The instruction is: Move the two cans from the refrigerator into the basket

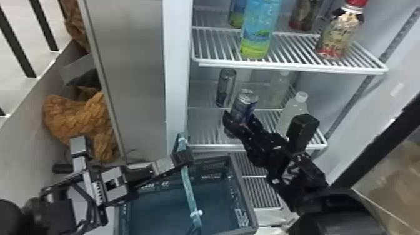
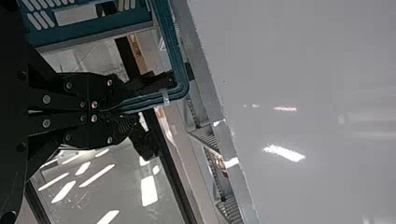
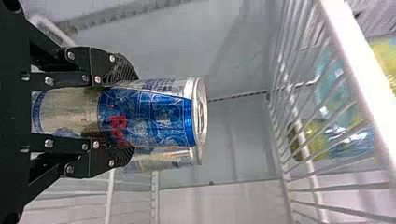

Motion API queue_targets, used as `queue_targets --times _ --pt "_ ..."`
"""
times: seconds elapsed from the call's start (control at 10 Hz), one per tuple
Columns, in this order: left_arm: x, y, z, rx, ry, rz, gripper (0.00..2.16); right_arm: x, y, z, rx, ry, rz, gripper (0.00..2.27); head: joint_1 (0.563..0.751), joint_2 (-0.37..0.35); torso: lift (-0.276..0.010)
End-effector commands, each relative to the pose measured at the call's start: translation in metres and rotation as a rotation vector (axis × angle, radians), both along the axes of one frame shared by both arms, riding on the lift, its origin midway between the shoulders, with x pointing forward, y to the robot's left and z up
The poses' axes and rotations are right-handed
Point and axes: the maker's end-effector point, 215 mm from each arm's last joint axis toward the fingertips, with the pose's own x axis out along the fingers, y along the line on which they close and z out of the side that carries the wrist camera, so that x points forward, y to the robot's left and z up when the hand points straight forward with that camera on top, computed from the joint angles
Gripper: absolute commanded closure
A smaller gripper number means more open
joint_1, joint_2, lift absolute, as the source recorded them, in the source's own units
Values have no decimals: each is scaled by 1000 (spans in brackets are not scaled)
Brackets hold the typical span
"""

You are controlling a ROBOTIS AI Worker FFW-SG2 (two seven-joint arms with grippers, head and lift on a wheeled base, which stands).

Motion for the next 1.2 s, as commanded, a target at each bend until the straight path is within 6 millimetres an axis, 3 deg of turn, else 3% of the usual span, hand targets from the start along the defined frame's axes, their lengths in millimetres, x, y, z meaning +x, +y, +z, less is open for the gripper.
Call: queue_targets --times 0.0,0.4,1.1 --pt "0 1 -1 0 2 2 1210 -23 7 6 24 11 18 1211 695 -147 -219" --pt "0 2 0 -7 4 6 1210 -78 29 18 73 67 85 1210 695 -132 -219" --pt "3 4 2 -8 -1 14 1210 -133 82 -26 93 258 271 1210 695 -66 -219"
